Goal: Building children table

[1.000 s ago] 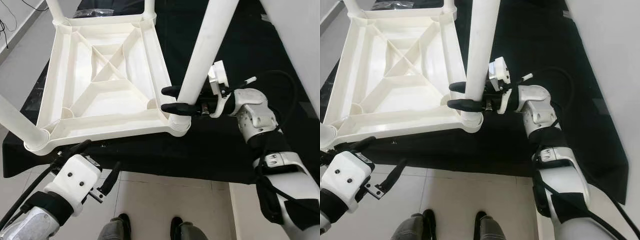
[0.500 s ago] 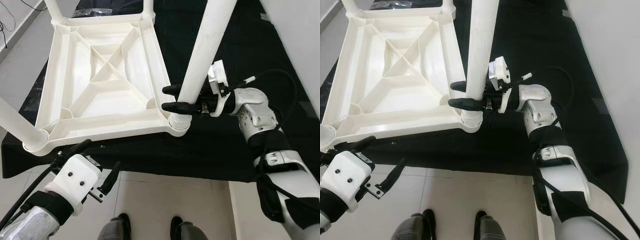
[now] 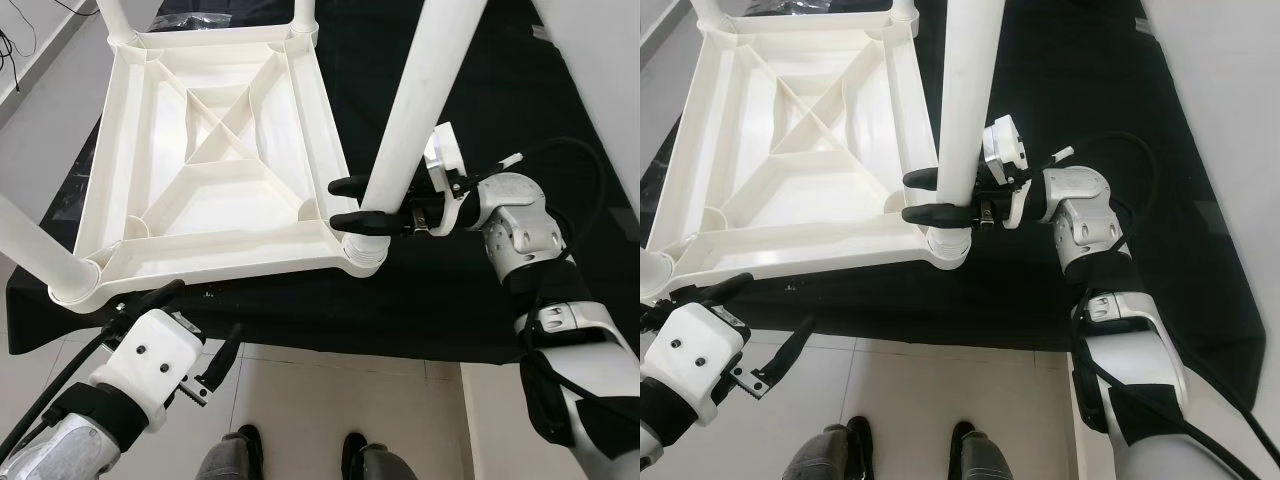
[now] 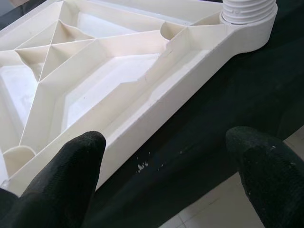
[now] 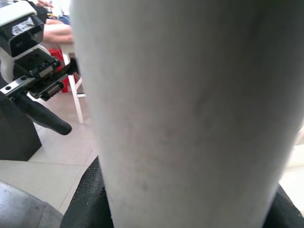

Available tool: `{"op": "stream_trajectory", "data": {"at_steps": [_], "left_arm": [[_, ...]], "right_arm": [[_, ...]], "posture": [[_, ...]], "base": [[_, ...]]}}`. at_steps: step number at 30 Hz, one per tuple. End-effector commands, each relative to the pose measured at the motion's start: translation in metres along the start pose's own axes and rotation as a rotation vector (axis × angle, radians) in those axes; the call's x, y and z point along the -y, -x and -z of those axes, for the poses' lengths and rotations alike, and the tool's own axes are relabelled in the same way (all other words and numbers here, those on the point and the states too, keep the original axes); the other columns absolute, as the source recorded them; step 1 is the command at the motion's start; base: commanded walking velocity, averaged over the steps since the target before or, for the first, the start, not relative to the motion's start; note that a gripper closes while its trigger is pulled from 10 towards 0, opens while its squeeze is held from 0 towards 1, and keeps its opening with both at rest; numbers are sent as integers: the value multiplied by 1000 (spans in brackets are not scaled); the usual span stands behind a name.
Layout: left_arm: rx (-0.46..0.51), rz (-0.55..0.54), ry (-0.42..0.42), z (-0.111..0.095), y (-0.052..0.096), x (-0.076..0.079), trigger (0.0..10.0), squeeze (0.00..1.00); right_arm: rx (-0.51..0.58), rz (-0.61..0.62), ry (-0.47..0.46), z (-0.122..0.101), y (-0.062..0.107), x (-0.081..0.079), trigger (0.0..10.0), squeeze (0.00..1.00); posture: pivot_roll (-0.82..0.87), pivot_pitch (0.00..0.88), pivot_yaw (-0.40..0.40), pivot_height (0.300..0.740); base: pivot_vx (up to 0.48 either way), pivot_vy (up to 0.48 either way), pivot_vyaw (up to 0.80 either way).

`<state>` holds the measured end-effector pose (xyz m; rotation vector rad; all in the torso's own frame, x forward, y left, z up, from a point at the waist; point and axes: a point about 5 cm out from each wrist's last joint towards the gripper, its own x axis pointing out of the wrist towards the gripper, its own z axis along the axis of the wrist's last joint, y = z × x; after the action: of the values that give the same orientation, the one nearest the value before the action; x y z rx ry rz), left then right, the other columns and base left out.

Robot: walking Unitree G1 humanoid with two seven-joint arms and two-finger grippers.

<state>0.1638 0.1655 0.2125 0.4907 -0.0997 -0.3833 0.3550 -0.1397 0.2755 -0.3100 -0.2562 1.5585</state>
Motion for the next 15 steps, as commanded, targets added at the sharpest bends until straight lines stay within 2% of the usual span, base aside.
{"op": "stream_trajectory", "data": {"at_steps": [1,4,5,6,9,10,11,12,13,14,15], "left_arm": [[-10,3,3,2,2,1,10000,0],[-9,2,3,2,2,1,10000,0],[-9,1,3,2,1,1,10000,0],[-9,1,3,2,1,1,10000,0],[-8,-1,3,3,1,2,10000,0],[-8,-1,4,3,1,3,10000,0],[-8,-1,4,3,1,3,10000,0],[-8,-1,4,3,1,3,10000,0],[-8,-1,4,3,1,3,10000,0],[-8,-2,4,3,1,3,10000,0],[-9,-4,3,4,1,4,10000,0]], "right_arm": [[-43,-36,-52,15,-5,-7,10000,0],[-47,-31,-46,16,-9,-6,10000,0],[-49,20,-49,19,-12,-4,10000,0],[-49,20,-49,19,-12,-4,10000,0],[-80,201,-84,34,-14,-8,10000,0],[-95,296,-111,40,-14,-10,10000,0],[-95,296,-111,40,-14,-10,10000,0],[-126,397,-159,48,-14,-14,10000,0],[-126,397,-159,48,-14,-14,10000,0],[-175,518,-162,56,-14,-19,10000,0],[-194,766,-218,64,-14,-25,10000,0]], "posture": [[98,329,-58,740],[98,329,-58,740],[93,335,-66,740],[93,335,-66,740],[91,336,-80,740],[88,331,-89,740],[88,331,-89,740],[88,331,-89,740],[88,331,-89,740],[83,329,-96,740],[78,325,-103,740]], "base": [[0,0,0],[0,0,0],[0,0,0],[0,0,0],[0,0,0],[0,0,0],[0,0,0],[0,0,0],[0,0,0],[0,0,0],[0,0,0]]}}
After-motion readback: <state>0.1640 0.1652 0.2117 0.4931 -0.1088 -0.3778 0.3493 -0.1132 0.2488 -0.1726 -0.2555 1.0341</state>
